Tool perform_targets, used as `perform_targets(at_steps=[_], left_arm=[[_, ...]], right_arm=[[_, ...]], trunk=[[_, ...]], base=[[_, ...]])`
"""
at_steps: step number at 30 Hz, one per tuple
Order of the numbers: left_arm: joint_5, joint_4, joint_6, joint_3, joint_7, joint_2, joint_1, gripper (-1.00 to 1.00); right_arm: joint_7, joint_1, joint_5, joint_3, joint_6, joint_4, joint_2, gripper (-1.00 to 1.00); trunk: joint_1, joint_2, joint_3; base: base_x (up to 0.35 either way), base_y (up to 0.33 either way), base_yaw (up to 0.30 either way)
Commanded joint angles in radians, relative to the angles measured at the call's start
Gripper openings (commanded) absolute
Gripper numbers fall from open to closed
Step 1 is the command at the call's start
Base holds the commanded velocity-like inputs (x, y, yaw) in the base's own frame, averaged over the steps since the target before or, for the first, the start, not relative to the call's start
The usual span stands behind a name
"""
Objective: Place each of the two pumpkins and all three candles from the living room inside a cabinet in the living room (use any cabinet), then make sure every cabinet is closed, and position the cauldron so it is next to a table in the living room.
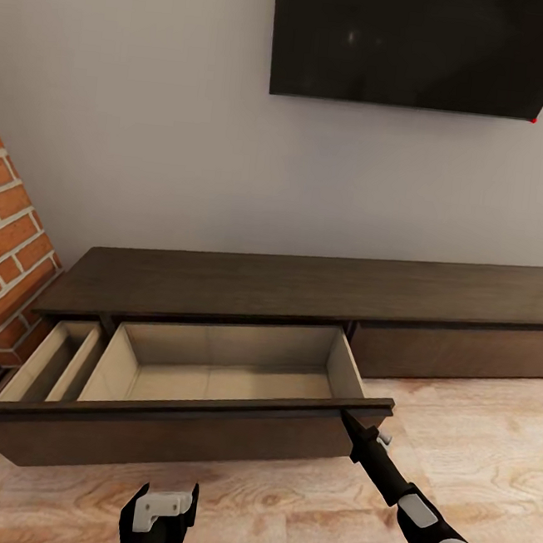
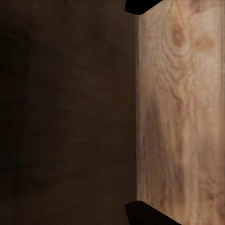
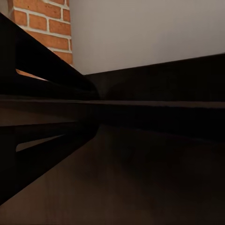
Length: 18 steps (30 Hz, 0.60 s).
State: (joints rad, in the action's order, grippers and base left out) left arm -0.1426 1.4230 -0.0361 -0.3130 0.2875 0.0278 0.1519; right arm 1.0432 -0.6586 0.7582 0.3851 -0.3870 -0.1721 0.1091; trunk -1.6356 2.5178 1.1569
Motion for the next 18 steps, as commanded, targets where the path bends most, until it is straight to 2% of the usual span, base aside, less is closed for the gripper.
perform_targets(at_steps=[1, 9, 10, 18], left_arm=[[-0.01, 0.001, -0.004, -0.001, 0.004, 0.0, 0.0, 1.0], [-0.01, 0.001, -0.004, -0.001, 0.004, 0.0, 0.0, 1.0], [-0.01, 0.001, -0.004, -0.001, 0.004, 0.0, 0.0, 1.0], [-0.01, 0.001, -0.004, -0.001, 0.004, 0.0, 0.0, 1.0]], right_arm=[[0.087, 0.003, 0.007, -0.055, -0.021, 0.002, 0.0, -1.0], [0.088, 0.003, 0.007, -0.056, -0.021, 0.002, 0.0, -1.0], [0.088, 0.003, 0.007, -0.056, -0.021, 0.002, 0.0, 1.0], [0.087, 0.003, 0.007, -0.055, -0.021, 0.002, 0.0, 1.0]], trunk=[[0.0, 0.0, 0.001], [0.0, 0.0, 0.001], [0.0, 0.0, 0.001], [0.0, 0.0, 0.001]], base=[[-0.071, 0.0, 0.0], [-0.117, 0.0, 0.0], [-0.024, 0.0, 0.0], [-0.004, 0.0, 0.0]])
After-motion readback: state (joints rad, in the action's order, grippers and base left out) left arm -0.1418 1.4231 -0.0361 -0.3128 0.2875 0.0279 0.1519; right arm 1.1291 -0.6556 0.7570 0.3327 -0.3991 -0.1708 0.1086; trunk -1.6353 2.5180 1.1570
